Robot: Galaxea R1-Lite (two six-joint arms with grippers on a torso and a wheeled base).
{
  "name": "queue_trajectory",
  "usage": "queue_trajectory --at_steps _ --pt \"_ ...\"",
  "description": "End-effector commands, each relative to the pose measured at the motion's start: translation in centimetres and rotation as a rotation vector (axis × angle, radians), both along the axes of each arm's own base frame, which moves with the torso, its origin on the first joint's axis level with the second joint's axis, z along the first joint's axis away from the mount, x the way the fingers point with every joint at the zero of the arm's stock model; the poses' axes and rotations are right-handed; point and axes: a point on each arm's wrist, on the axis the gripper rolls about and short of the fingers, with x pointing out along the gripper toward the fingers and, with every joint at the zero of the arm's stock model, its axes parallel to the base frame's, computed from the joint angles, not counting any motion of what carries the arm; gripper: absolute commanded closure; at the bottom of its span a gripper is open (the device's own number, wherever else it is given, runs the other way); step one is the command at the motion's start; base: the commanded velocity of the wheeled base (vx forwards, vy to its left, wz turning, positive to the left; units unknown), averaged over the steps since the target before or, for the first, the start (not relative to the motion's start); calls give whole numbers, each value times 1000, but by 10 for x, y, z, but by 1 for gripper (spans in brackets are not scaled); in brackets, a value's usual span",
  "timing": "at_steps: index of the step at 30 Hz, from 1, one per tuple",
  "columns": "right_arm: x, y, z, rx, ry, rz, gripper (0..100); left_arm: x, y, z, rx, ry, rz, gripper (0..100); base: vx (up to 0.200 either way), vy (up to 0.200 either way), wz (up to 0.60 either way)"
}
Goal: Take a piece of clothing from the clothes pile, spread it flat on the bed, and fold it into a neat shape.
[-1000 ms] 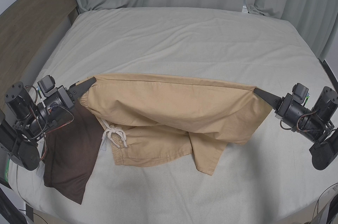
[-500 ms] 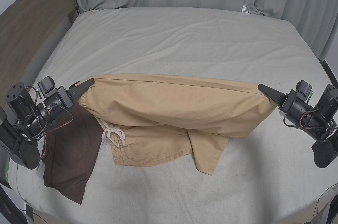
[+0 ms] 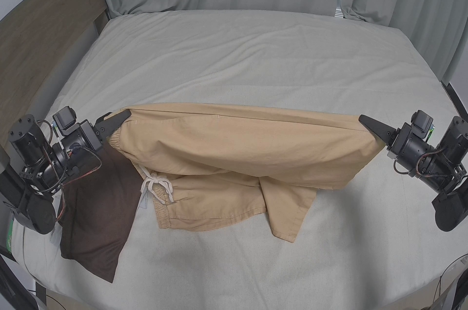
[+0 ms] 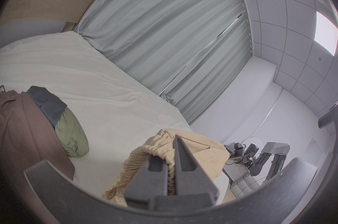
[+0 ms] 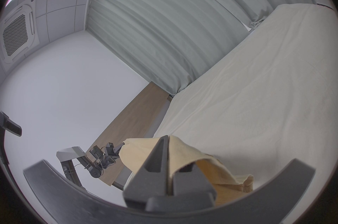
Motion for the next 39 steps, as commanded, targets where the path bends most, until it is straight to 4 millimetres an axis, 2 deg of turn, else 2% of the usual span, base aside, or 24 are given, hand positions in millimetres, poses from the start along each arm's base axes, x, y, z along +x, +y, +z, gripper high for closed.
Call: queue_trajectory --at_steps 1,7,10,14,20,26,39 --pt "1 0 0 0 1 1 100 1 0 -1 0 2 1 100 0 0 0" --pt "1 3 1 -1 -7 9 100 1 0 -1 -1 1 1 100 0 0 0" --pt "7 5 7 4 -37 9 100 2 0 -2 -1 4 1 100 0 0 0" --pt "25 7 9 10 -63 3 100 12 0 -7 -2 12 14 100 0 0 0" --pt "52 7 -2 8 -54 -9 100 29 -1 -5 -11 -14 43 100 0 0 0" --pt "76 8 -12 8 -56 -17 100 45 -3 -23 -19 25 94 100 0 0 0" --pt "106 12 -30 9 -50 -17 100 65 -10 -36 -21 35 85 100 0 0 0"
